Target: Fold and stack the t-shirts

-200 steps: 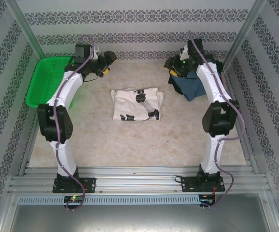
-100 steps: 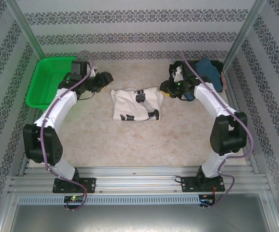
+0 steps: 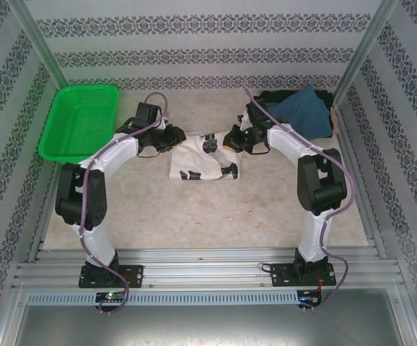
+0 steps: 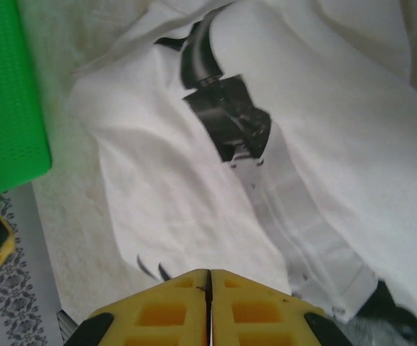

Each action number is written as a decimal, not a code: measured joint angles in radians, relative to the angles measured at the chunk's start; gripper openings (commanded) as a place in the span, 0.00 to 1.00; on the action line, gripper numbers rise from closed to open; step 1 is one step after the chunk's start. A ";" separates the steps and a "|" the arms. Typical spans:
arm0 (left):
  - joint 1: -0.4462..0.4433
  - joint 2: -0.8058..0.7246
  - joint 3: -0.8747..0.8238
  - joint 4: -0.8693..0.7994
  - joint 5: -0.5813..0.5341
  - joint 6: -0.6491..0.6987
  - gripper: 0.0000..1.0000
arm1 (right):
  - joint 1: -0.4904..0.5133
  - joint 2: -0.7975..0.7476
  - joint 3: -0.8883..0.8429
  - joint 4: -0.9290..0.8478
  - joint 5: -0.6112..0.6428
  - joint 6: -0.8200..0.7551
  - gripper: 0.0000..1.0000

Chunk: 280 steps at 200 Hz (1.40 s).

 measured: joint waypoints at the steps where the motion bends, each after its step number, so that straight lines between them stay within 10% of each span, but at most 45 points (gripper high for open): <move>1: 0.000 0.007 0.000 0.002 0.000 -0.002 0.25 | 0.000 0.003 0.002 0.001 0.000 0.000 0.10; 127: 0.043 0.310 0.121 0.101 -0.137 -0.029 0.26 | -0.062 0.367 0.312 -0.004 0.089 0.061 0.04; 206: 0.081 0.351 0.171 0.098 -0.153 0.002 0.30 | -0.066 0.375 0.378 -0.043 0.143 0.066 0.30; 280: 0.179 -0.078 0.382 -0.055 -0.078 0.069 0.77 | -0.093 -0.082 0.430 -0.264 0.286 -0.179 0.75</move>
